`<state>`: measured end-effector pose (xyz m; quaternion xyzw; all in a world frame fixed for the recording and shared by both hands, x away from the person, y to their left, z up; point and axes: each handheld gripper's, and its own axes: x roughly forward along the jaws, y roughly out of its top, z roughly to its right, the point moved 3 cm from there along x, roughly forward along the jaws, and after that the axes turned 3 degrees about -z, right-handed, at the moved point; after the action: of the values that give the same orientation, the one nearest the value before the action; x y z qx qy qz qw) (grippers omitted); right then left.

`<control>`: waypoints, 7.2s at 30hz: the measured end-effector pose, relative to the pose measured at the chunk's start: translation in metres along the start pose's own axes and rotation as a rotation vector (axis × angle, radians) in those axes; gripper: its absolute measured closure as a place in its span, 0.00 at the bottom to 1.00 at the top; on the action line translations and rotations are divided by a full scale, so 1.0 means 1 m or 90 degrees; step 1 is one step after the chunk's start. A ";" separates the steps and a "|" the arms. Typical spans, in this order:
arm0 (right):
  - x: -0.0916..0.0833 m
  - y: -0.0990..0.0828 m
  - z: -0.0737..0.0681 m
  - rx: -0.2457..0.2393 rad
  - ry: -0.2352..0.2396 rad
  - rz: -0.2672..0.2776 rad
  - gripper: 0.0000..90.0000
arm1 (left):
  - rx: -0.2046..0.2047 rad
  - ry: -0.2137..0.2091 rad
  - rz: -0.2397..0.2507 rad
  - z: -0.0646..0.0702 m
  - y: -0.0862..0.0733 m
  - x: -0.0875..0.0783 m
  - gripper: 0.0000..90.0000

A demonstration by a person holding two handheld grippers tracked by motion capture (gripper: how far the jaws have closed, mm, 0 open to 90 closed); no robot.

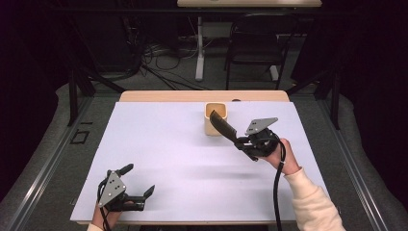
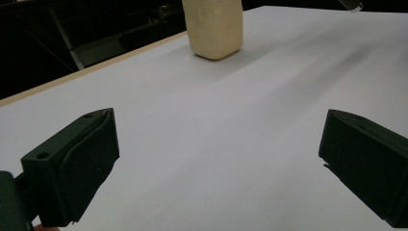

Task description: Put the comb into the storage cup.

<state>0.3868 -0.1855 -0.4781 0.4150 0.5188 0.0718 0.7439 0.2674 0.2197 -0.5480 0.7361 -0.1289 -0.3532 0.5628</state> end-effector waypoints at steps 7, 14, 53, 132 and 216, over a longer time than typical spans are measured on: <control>0.002 -0.001 0.005 0.011 -0.015 0.011 0.80 | 0.001 0.001 -0.001 0.000 0.000 0.000 0.00; 0.003 0.000 0.008 0.015 -0.032 0.022 0.80 | 0.002 0.001 -0.001 0.000 0.000 0.001 0.00; 0.004 0.021 0.020 0.031 -0.099 0.052 0.80 | -0.003 0.007 0.000 -0.001 0.000 0.000 0.00; 0.022 0.094 0.049 0.021 -0.121 0.059 0.81 | -0.004 0.006 0.001 -0.002 -0.001 0.001 0.00; 0.058 0.141 0.062 0.045 -0.119 0.115 0.80 | -0.005 0.003 -0.001 -0.002 -0.001 0.001 0.00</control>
<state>0.5099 -0.0969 -0.4146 0.4909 0.4102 0.0814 0.7643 0.2691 0.2209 -0.5490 0.7349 -0.1257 -0.3523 0.5657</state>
